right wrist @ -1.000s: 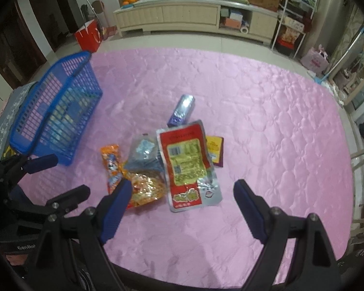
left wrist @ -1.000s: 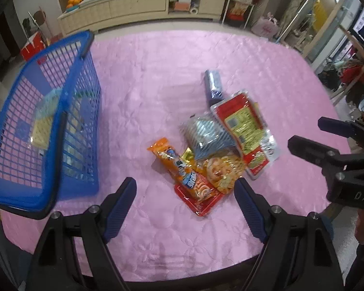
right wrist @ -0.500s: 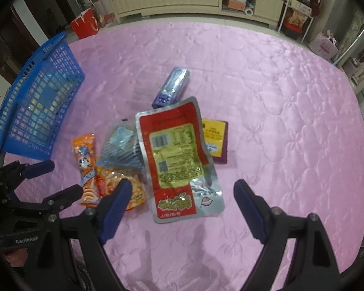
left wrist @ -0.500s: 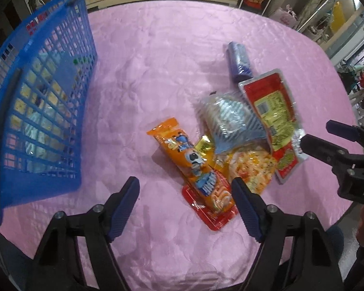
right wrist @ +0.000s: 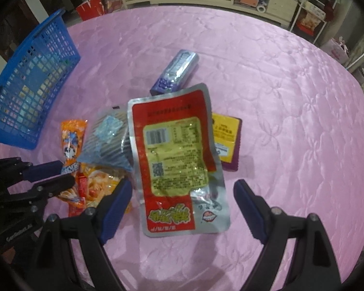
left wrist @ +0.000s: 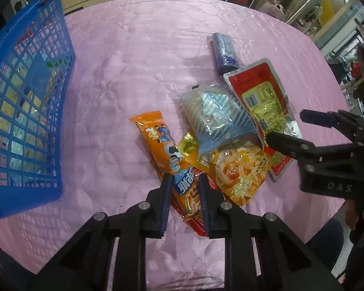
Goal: Organize snacks
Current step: 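Grasp the orange wafer stick with the left tool while the right tool grasps the red-and-yellow sauce pouch, then lift and carry the wafer stick and sauce pouch over the basket with both tools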
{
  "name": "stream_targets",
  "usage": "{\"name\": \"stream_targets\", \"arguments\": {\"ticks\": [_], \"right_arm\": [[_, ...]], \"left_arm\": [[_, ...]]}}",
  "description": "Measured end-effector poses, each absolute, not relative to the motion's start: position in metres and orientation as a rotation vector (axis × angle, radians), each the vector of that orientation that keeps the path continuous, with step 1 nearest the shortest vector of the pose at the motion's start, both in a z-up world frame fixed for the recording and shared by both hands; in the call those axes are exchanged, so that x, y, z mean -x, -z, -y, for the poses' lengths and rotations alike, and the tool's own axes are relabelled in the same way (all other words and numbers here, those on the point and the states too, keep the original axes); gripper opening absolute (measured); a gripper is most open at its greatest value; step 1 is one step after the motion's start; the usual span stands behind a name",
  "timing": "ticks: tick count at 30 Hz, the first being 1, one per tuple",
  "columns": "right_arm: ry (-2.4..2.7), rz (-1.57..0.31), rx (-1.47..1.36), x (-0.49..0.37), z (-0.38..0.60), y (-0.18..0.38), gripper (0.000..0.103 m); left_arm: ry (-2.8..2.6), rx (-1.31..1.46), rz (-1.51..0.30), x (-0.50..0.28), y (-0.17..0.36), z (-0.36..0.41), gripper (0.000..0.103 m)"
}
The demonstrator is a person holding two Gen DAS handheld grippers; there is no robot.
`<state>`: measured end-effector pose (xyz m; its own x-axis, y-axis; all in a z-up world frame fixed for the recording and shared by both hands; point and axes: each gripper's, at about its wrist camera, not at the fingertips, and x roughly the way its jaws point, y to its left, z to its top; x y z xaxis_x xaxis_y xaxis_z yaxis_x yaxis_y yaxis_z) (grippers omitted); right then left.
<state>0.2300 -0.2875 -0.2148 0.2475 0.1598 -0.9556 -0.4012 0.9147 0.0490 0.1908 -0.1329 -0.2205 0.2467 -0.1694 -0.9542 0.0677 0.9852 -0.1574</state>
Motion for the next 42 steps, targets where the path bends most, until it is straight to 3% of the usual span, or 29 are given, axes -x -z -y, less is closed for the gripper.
{"name": "stream_targets", "arguments": {"ticks": [19, 32, 39, 42], "right_arm": [[-0.348, -1.292, 0.371, -0.248, 0.247, 0.247, 0.089], [-0.424, -1.302, 0.413, -0.261, 0.281, 0.245, 0.089], [-0.467, -1.267, 0.346, -0.257, 0.282, 0.236, 0.072], [-0.472, -1.252, 0.302, -0.256, 0.294, 0.233, 0.07]], "left_arm": [[0.199, 0.12, -1.302, -0.18, 0.217, 0.115, 0.019], [0.211, 0.11, -1.291, -0.178, 0.216, 0.113, 0.019], [0.212, 0.1, -1.28, -0.18, 0.214, 0.116, 0.019], [0.213, 0.103, -1.277, -0.179, 0.214, 0.117, 0.019]]}}
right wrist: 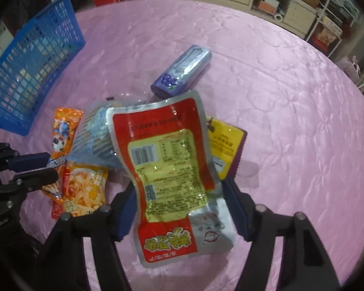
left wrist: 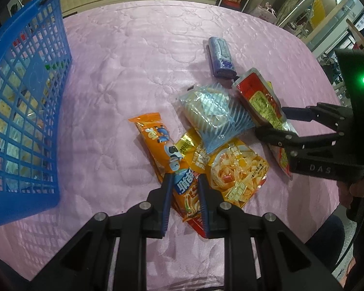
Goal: Organize snacks
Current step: 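Lift and carry the wafer stick and sauce pouch over the basket with both tools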
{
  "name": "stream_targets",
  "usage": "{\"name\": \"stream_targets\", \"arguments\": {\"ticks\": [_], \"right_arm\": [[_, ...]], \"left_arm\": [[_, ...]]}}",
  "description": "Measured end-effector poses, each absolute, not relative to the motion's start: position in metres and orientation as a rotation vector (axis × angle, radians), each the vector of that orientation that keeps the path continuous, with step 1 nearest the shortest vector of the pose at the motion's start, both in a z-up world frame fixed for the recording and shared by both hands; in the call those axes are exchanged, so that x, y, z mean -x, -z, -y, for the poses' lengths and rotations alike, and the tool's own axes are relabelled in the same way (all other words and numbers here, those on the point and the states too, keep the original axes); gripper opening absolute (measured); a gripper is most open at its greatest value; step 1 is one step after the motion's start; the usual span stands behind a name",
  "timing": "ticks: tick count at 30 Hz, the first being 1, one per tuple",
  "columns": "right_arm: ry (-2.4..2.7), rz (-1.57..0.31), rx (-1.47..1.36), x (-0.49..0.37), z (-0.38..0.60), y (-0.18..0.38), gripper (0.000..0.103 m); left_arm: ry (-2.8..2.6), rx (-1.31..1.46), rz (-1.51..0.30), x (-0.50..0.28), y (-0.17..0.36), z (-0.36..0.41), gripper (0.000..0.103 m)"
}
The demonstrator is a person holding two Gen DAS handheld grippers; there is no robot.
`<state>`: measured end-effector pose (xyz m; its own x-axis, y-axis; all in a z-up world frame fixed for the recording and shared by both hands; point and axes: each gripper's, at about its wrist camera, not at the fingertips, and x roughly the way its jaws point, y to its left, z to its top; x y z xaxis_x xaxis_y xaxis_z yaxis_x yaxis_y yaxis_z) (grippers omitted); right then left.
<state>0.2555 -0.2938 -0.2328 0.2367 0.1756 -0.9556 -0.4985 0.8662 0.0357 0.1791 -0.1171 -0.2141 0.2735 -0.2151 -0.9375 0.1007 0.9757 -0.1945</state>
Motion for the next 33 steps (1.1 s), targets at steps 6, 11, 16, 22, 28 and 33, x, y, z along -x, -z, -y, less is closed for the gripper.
{"name": "stream_targets", "arguments": {"ticks": [6, 11, 16, 22, 28, 33], "right_arm": [[-0.453, -1.214, 0.351, -0.244, 0.289, 0.236, 0.068], [-0.454, -1.198, 0.355, -0.24, 0.286, 0.237, 0.064], [-0.464, -1.164, 0.347, -0.214, 0.281, 0.229, 0.05], [-0.47, -1.176, 0.375, -0.204, 0.272, 0.223, 0.046], [-0.464, -1.182, 0.312, -0.207, 0.278, 0.209, 0.045], [-0.441, -1.121, 0.291, -0.191, 0.278, 0.17, 0.045]], "left_arm": [[0.218, 0.098, -1.267, -0.175, 0.213, 0.116, 0.019], [0.219, 0.105, -1.259, -0.173, 0.21, 0.113, 0.018], [0.22, 0.099, -1.252, -0.168, 0.208, 0.113, 0.017], [0.231, 0.098, -1.229, -0.165, 0.202, 0.116, 0.017], [0.242, 0.104, -1.177, -0.161, 0.17, 0.112, 0.016], [0.259, 0.111, -1.099, -0.149, 0.13, 0.104, 0.016]]}}
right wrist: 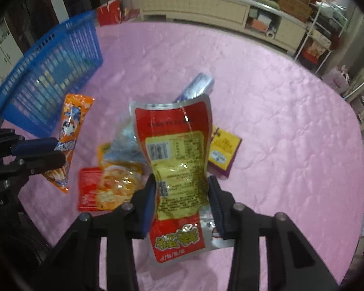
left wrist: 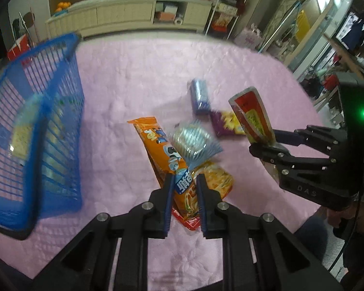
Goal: Organize snacks
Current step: 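Lift and carry the wafer stick and sauce pouch over the basket with both tools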
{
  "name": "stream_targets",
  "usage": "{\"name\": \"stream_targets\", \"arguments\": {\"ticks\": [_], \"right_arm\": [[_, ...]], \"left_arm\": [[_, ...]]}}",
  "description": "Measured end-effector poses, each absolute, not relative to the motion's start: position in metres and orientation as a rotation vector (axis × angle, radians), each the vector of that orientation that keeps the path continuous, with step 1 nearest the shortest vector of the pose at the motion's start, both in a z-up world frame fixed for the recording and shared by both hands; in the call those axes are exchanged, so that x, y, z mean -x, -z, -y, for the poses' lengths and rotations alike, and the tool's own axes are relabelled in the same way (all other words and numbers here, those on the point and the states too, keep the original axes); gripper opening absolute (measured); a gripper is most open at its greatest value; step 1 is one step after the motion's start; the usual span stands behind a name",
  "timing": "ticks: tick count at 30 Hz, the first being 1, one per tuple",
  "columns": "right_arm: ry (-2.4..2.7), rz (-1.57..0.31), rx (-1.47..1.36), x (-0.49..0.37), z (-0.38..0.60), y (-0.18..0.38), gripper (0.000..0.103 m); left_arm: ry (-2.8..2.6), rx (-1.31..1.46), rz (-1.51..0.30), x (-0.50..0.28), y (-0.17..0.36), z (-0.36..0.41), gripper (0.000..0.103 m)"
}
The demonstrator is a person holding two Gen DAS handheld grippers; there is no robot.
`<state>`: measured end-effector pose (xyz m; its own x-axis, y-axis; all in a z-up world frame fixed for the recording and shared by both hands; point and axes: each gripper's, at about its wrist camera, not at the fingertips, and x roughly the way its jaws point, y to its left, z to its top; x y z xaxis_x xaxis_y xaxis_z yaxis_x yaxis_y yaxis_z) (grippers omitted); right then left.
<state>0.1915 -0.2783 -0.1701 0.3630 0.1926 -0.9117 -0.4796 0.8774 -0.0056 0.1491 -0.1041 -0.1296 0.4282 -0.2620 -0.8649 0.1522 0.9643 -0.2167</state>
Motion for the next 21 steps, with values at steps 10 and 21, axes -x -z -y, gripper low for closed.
{"name": "stream_targets", "arguments": {"ticks": [10, 21], "right_arm": [[-0.441, -0.977, 0.219, -0.162, 0.256, 0.077, 0.045], [-0.557, -0.877, 0.28, -0.15, 0.17, 0.032, 0.045]], "left_arm": [[0.247, 0.072, -0.948, -0.124, 0.052, 0.065, 0.016], [0.149, 0.062, -0.876, -0.105, 0.026, -0.018, 0.016]]}}
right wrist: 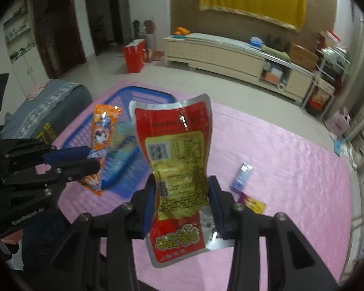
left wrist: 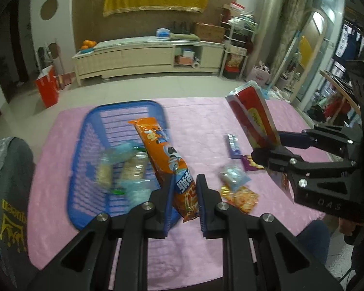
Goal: Organize snacks
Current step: 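Lift and carry the wafer stick and sauce pouch over the basket with both tools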
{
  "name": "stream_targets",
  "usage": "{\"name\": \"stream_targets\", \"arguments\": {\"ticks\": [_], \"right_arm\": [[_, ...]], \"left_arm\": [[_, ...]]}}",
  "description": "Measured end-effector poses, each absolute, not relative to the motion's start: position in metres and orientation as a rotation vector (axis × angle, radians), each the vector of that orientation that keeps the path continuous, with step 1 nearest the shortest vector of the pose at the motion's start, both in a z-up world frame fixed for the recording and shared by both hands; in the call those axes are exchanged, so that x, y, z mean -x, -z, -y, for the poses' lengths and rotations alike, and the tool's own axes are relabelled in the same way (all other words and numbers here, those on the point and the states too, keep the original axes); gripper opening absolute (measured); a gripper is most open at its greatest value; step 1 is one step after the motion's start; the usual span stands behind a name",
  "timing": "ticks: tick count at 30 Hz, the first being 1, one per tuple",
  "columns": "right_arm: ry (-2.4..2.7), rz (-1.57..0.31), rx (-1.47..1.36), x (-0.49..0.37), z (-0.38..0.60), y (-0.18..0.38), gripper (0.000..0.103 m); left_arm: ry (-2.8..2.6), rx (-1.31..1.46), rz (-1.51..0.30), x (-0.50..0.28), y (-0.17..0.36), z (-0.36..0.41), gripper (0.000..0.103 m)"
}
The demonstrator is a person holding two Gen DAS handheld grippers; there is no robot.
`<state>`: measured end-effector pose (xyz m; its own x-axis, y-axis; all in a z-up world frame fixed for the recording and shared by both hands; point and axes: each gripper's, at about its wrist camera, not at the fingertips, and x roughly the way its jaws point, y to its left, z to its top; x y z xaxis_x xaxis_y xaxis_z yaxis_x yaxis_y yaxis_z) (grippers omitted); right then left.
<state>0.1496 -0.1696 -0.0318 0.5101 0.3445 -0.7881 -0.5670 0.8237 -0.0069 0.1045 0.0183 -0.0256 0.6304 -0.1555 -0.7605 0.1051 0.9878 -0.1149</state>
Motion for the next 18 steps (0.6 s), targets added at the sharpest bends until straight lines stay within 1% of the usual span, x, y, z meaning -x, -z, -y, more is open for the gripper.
{"name": "stream_targets", "arguments": {"ticks": [6, 18], "right_arm": [[-0.634, -0.894, 0.307, -0.15, 0.116, 0.038, 0.045], [-0.743, -0.952, 0.412, -0.164, 0.034, 0.068, 0.045]], "left_arm": [[0.082, 0.077, -0.879, -0.096, 0.025, -0.064, 0.016], [0.023, 0.118, -0.912, -0.096, 0.04, -0.109, 0.016]]}}
